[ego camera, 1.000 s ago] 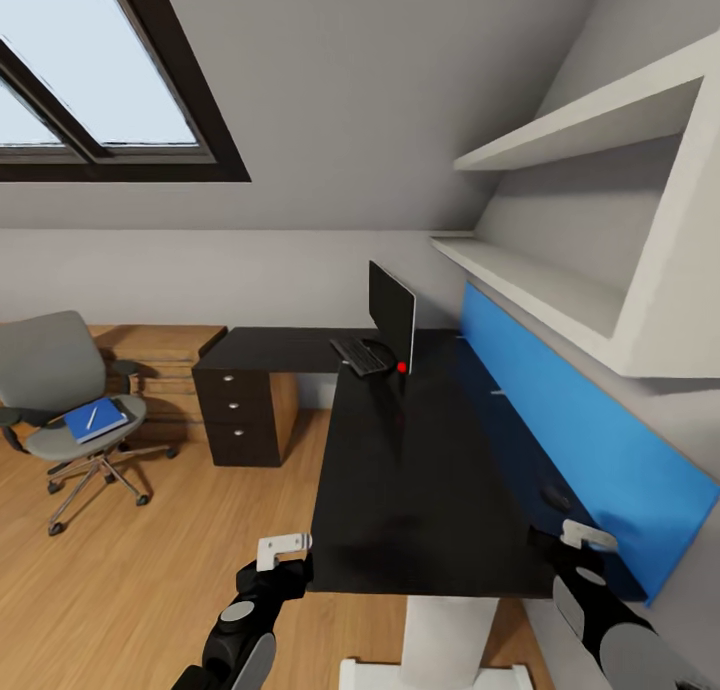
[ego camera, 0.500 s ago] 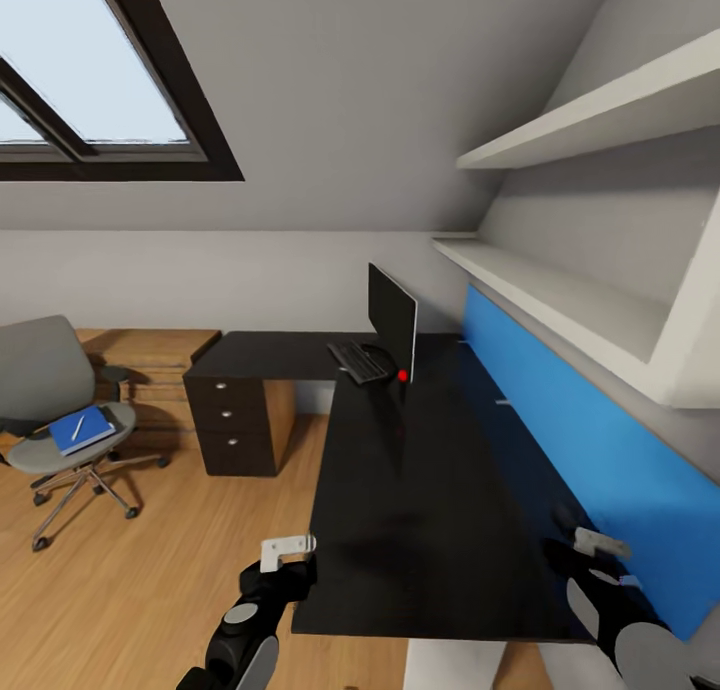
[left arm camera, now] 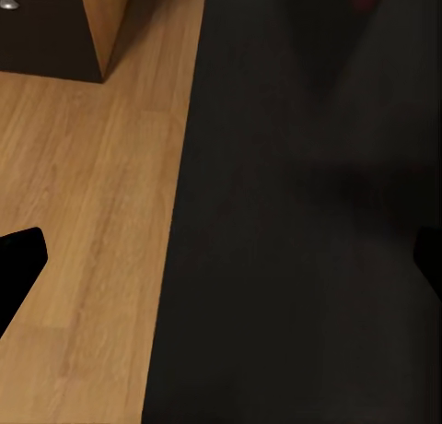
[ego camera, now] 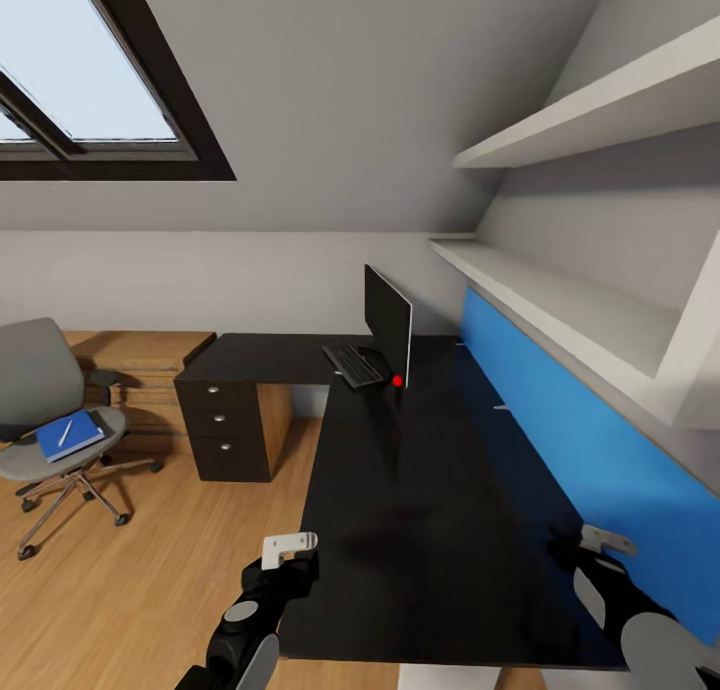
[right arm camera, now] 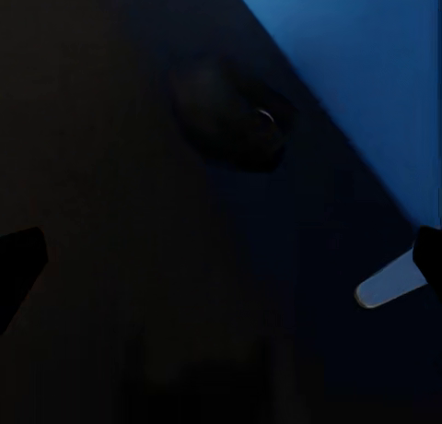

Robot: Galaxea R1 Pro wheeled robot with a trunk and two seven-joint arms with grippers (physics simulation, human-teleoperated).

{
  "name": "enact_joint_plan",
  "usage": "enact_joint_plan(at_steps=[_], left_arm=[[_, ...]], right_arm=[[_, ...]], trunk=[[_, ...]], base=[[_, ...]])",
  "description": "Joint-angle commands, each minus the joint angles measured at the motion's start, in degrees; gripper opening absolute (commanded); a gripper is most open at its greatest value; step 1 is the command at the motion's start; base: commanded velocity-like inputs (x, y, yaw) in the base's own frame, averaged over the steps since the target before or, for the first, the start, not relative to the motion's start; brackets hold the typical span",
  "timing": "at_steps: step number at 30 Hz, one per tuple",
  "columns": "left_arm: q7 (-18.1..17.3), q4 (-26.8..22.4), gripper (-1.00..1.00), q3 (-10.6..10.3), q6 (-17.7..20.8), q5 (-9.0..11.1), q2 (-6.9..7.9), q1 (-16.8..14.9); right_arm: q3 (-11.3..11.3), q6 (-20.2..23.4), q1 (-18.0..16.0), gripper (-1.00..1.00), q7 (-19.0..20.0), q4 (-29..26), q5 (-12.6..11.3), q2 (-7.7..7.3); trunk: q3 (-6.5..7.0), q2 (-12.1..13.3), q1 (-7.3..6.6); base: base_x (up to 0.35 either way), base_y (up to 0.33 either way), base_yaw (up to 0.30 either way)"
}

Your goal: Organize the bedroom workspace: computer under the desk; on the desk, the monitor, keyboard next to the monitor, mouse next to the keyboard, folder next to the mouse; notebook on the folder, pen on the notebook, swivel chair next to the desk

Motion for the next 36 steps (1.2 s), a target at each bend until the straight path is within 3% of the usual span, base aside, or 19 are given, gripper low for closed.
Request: enact_joint_plan(at_steps=[1,6,7,19,22,23,24,30,33,36], left_arm=[[0.52,-0.31,1.0,-0.09,0.12,0.57,0.01,-0.06],[0.62,-1.62,1.0,-0.01,0.13,0.58,-0.01,-0.06],[0.65,-1.8,1.0,-0.03,0.13,0.59,-0.02,-0.06],[0.68,-4.01,1.0,0.04,0.29,0.65,0.07,0.02],[0.69,-4.27,1.0,0.04,0.38,1.32,0.09,0.03],[0.78,-5.69,1.0,0.11,0.56,3.43,0.25,0.09],[0.79,-6.34,1.0,0.15,0.61,3.93,0.31,0.21],[0.84,-9.27,1.0,0.17,0.87,4.69,0.41,1.31],[0.85,-10.15,1.0,0.03,0.92,4.79,0.34,1.66],[0.85,-10.25,1.0,0.0,0.92,4.8,0.3,1.69]], right_arm=[[-0.34,0.07,-0.05,1.0,-0.03,-0.2,0.58,0.02],[-0.46,-0.25,-0.01,1.0,0.26,-6.16,0.23,0.53],[-0.47,0.53,0.01,1.0,0.28,-8.06,-0.42,1.26],[-0.47,2.3,0.03,1.0,0.3,-9.66,-1.3,1.84],[-0.47,2.31,0.03,1.0,0.32,-9.67,-1.31,1.84],[-0.47,2.32,0.03,1.0,0.33,-9.66,-1.38,1.84],[-0.47,2.32,0.03,1.0,0.34,-9.67,-1.38,1.84],[-0.25,1.93,0.03,1.0,0.46,-9.77,-1.33,1.84],[0.09,2.15,-0.83,1.0,0.1,-9.31,-0.89,1.51],[0.13,2.19,-5.82,1.0,-0.04,-6.12,-0.76,-0.13]], trunk=[[-0.29,-0.5,0.24],[-1.18,-2.5,1.34],[-1.36,-2.9,1.56],[-3.52,-7.71,4.2],[-4.06,-8.92,4.86],[-4.24,-9.32,5.07],[-4.42,-9.72,5.29],[-5.49,-12.13,6.61],[-6.03,-13.33,7.27],[-6.57,-14.53,7.93]], base=[[0.006,-0.004,0.0],[0.001,-0.001,0.0],[0.0,0.0,0.0],[0.0,0.0,0.0],[0.0,0.0,0.0],[0.0,0.0,0.0],[0.0,0.0,0.0],[0.0,0.0,0.0],[0.0,0.0,0.0],[0.0,0.0,0.0]])
